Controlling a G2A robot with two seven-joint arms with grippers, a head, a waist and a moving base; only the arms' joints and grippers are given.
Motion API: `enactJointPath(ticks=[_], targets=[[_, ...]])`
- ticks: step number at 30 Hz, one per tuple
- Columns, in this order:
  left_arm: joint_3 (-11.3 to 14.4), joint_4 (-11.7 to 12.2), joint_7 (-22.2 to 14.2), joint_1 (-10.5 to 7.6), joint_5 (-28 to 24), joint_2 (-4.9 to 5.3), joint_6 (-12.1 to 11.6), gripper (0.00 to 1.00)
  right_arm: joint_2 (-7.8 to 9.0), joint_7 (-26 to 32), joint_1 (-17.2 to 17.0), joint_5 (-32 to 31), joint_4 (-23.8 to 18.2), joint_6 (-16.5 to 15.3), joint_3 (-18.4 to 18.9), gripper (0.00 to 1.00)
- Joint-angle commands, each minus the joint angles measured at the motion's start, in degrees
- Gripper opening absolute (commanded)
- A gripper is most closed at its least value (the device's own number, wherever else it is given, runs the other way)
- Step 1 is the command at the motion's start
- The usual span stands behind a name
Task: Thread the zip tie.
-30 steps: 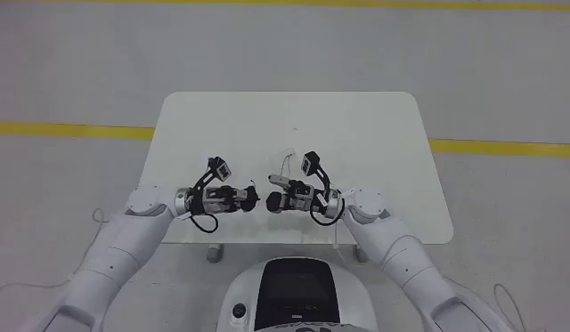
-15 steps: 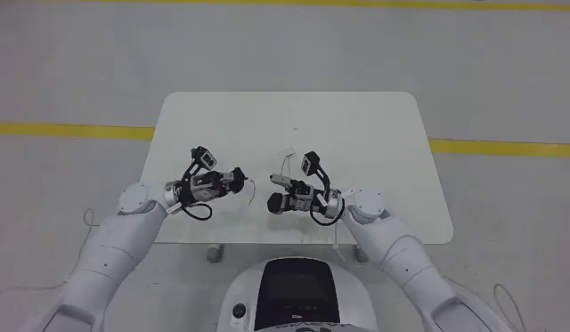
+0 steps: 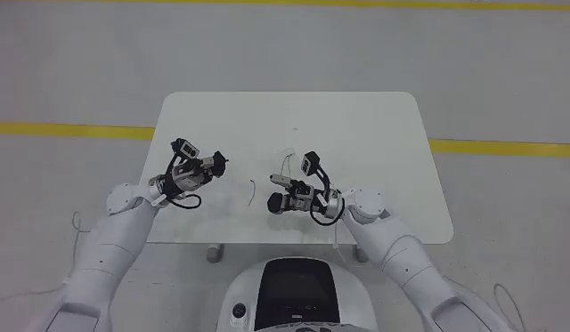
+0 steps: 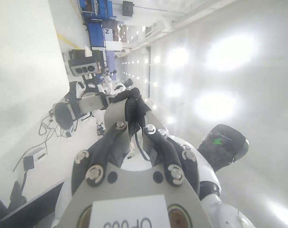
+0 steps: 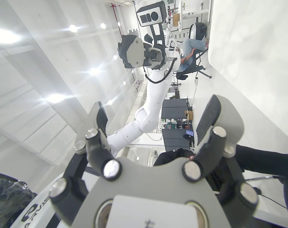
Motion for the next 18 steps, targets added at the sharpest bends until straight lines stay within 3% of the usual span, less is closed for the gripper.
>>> enactJointPath(ticks=[1,3,6,8,9,13,15,18], targets=[[0.0,0.0,0.0,0.00,0.0,0.01,0.0,0.00,0.02,-0.5,0.0,-0.3,-0.1,0.0,0.0,1.00],[0.0,0.0,0.0,0.00,0.0,0.01,0.0,0.00,0.29,-5.0,0.8,-5.4,-2.4,1.2,0.0,1.00],[0.0,0.0,0.0,0.00,0.0,0.01,0.0,0.00,0.92,-12.9,1.1,-14.4,-8.5,7.1,0.1,1.00],[0.0,0.0,0.0,0.00,0.0,0.01,0.0,0.00,1.40,-18.4,1.3,-21.8,-12.6,13.0,0.1,1.00],[0.0,0.0,0.0,0.00,0.0,0.01,0.0,0.00,1.59,-21.9,1.3,-26.8,-15.7,17.9,-0.4,1.00],[0.0,0.0,0.0,0.00,0.0,0.01,0.0,0.00,1.68,-26.1,2.3,-34.5,-22.6,31.7,-1.9,1.00],[0.0,0.0,0.0,0.00,0.0,0.01,0.0,0.00,1.56,-26.4,3.2,-36.5,-22.8,33.0,-2.6,1.00],[0.0,0.0,0.0,0.00,0.0,0.01,0.0,0.00,1.08,-26.0,5.3,-40.3,-19.5,33.0,-3.9,1.00]])
